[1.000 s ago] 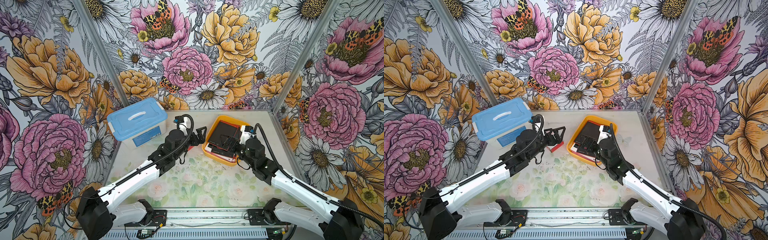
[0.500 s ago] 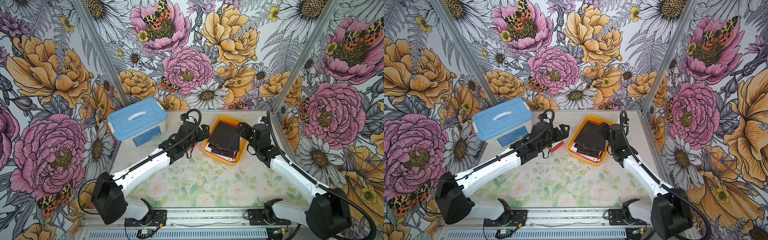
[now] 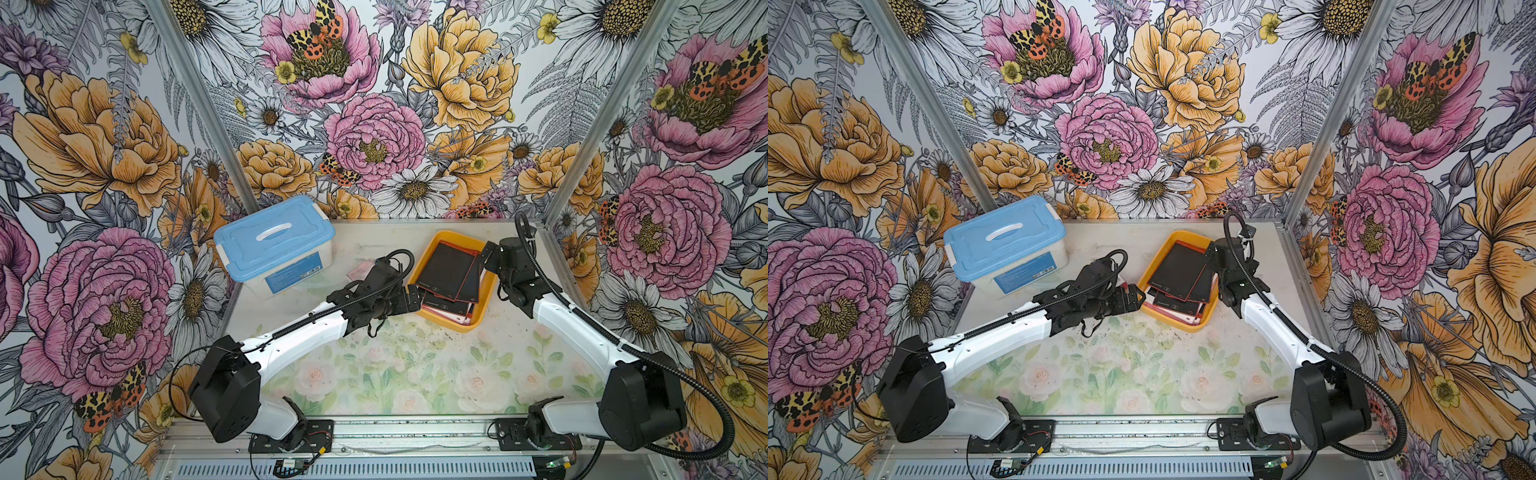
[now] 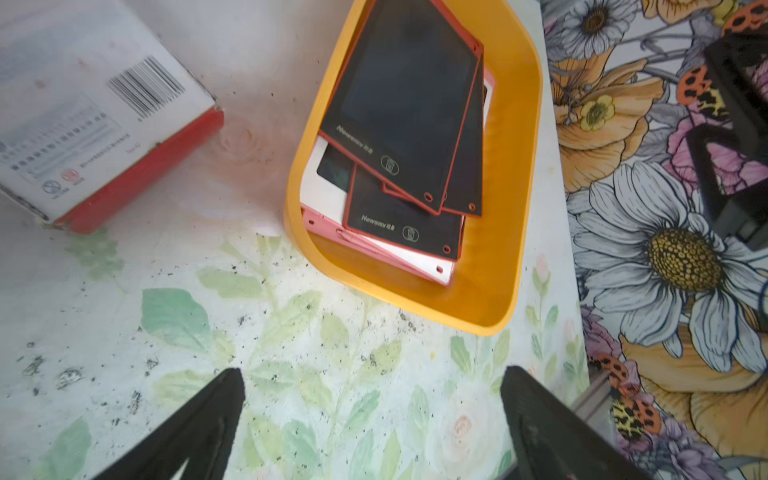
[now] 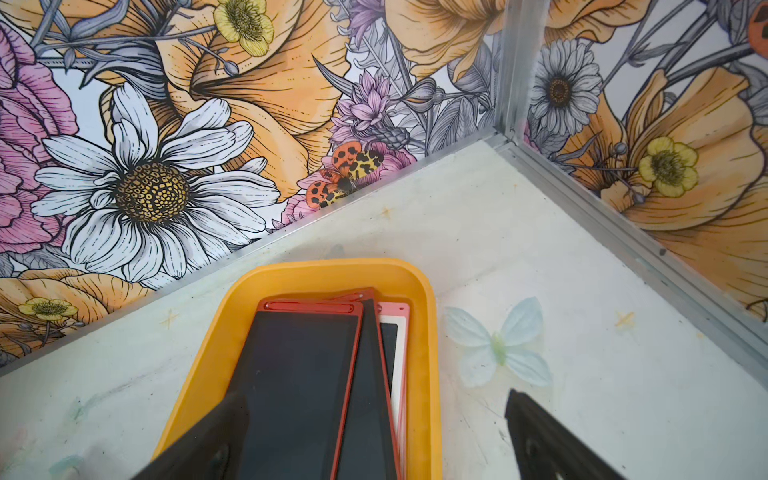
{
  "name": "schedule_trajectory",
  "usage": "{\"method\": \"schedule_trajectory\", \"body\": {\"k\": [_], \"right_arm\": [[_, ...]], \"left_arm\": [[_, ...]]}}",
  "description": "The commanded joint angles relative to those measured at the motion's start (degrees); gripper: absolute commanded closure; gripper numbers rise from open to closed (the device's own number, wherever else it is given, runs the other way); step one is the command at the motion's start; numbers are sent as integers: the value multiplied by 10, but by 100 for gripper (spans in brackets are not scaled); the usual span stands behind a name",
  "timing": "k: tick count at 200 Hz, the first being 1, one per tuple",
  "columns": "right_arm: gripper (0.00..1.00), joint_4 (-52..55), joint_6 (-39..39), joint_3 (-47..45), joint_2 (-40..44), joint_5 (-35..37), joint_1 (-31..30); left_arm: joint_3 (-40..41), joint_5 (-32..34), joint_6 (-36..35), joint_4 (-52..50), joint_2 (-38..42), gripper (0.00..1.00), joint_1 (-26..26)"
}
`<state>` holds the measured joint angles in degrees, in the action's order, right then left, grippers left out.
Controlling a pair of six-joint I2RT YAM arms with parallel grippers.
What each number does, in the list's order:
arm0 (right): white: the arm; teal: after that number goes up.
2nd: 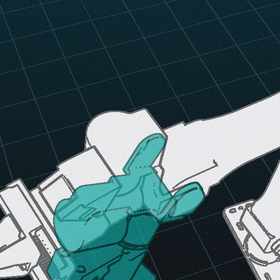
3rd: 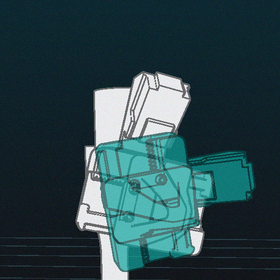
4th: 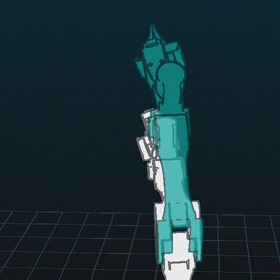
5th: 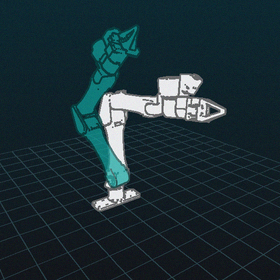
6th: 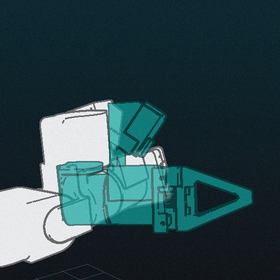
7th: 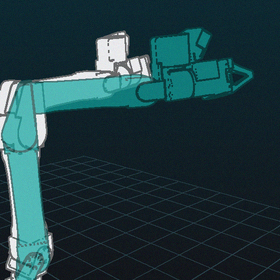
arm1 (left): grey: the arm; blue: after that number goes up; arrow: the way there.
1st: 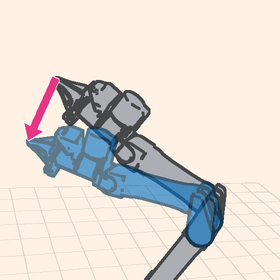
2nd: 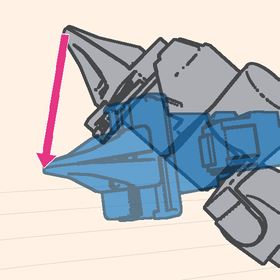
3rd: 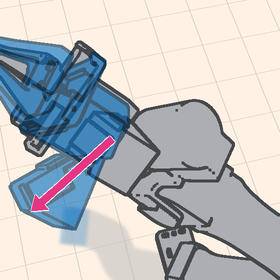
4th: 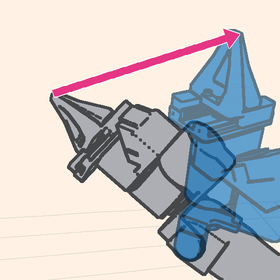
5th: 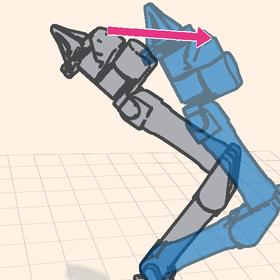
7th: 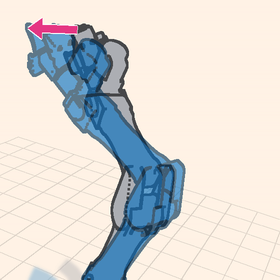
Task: Take out the writing tablet from the storage box
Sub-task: Adjust the storage box at the center of the board.
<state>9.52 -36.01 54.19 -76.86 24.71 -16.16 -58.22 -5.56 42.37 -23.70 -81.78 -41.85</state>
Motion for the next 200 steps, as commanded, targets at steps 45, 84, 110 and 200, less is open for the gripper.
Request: {"method": "schedule_trajectory", "body": {"k": [45, 84, 110, 200], "right_arm": [[0, 38, 21, -7, 29, 24, -11], [0, 41, 136, 58, -20, 13, 16], [0, 41, 178, 100, -70, -8, 29], [0, 41, 196, 90, -111, -44, 64]], "left_arm": [[-30, -171, -8, 62, -108, 1, 12], [-50, -196, 56, 108, -168, 1, 0], [-103, -188, 69, 103, -212, 1, -14], [-322, -75, 32, 26, -343, 1, 44]]}}
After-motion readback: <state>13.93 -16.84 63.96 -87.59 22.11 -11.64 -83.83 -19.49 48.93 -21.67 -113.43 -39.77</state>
